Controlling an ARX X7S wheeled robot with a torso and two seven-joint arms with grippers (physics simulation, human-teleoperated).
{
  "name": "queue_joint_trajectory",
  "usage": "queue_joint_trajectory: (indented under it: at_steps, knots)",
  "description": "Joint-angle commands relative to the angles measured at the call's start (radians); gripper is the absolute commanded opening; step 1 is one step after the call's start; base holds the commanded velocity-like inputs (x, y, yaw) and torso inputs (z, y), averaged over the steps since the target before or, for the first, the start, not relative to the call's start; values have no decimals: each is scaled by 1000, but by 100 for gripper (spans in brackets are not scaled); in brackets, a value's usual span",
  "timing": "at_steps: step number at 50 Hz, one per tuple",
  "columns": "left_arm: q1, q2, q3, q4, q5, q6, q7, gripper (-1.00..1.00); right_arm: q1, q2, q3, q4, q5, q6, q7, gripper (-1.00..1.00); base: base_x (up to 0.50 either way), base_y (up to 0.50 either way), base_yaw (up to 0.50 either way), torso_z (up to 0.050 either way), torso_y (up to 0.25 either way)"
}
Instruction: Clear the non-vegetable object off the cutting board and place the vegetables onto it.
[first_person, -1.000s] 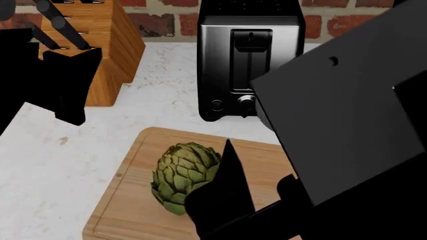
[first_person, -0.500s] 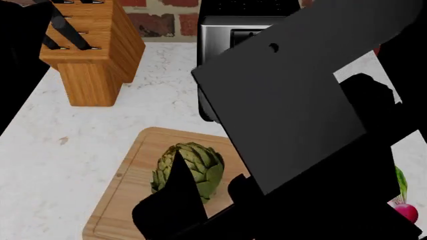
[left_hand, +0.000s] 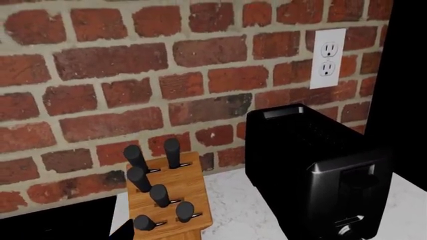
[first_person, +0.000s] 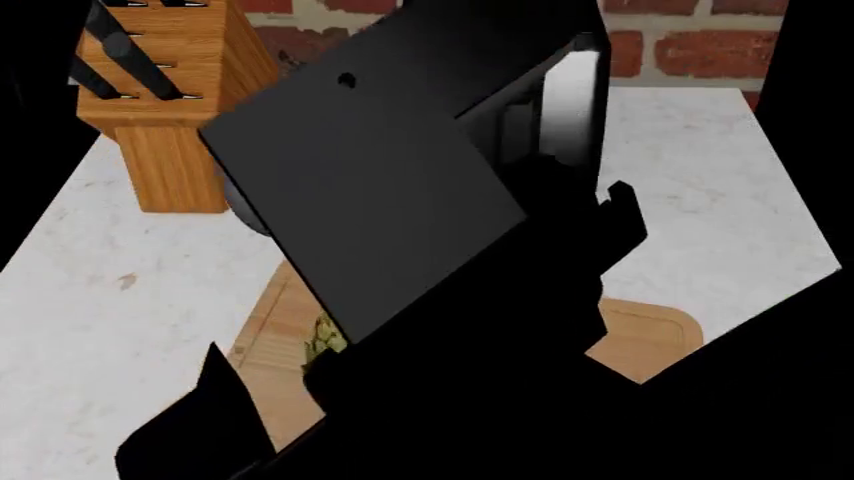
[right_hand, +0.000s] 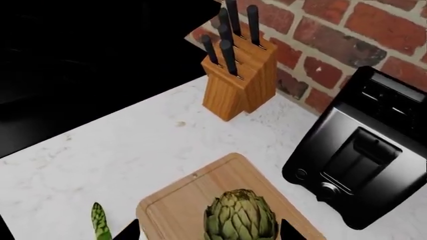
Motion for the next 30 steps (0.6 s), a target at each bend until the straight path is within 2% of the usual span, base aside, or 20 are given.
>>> queue_joint_trajectory:
  at_steps: [1, 30]
  knots:
    - [-5, 0, 2, -1, 5, 7, 4, 100, -47, -77, -17, 32, -38, -4, -60, 100, 0, 0, 0, 0, 0]
    - [-3, -11, 17, -34, 65, 32, 55, 100, -161, -271, -80, 211, -229, 89, -284, 100, 0, 0, 0, 0, 0]
